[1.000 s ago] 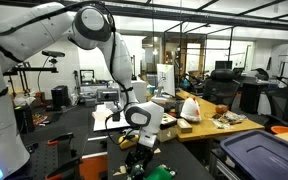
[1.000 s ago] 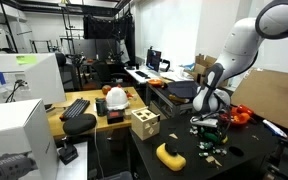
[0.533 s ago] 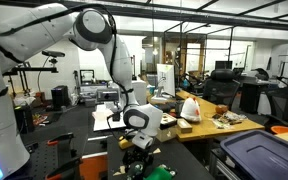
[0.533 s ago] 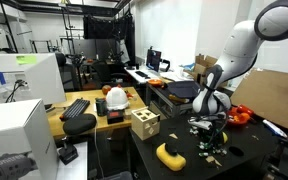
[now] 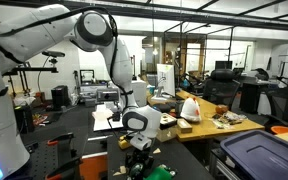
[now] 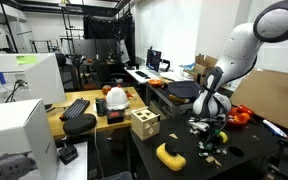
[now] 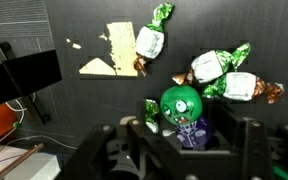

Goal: Put one of the candies in the orange bowl

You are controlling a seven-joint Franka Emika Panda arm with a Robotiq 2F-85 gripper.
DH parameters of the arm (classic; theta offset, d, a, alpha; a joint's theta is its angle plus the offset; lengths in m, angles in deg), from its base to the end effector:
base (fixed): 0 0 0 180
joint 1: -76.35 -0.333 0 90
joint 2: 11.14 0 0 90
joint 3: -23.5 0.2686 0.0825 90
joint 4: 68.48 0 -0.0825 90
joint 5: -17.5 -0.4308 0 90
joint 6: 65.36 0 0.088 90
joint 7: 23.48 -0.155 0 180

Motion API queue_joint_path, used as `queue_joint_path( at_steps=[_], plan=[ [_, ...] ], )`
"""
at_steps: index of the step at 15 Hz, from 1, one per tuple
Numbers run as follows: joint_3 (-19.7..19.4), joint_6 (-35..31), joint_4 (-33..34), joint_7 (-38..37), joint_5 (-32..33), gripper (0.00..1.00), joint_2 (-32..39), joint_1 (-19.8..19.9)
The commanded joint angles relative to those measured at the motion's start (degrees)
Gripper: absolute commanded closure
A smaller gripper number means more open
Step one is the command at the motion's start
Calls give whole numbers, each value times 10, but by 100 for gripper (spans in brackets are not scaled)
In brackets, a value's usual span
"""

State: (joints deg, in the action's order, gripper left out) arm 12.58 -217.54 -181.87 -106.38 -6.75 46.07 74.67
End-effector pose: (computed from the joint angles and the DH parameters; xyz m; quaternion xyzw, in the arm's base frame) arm 0.4530 -0.1171 -0.1667 0.5561 -0.8198 -0.0993 0.0936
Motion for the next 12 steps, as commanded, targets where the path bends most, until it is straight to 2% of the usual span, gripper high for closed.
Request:
queue_joint_path(
  at_steps=[1, 4, 12],
  plan=[
    [13, -17, -2, -19, -5, 61, 1, 13],
    [16, -21, -6, -16, -5, 85, -5, 19],
    [15, -77, -62, 20, 1, 86, -84, 35]
  ],
)
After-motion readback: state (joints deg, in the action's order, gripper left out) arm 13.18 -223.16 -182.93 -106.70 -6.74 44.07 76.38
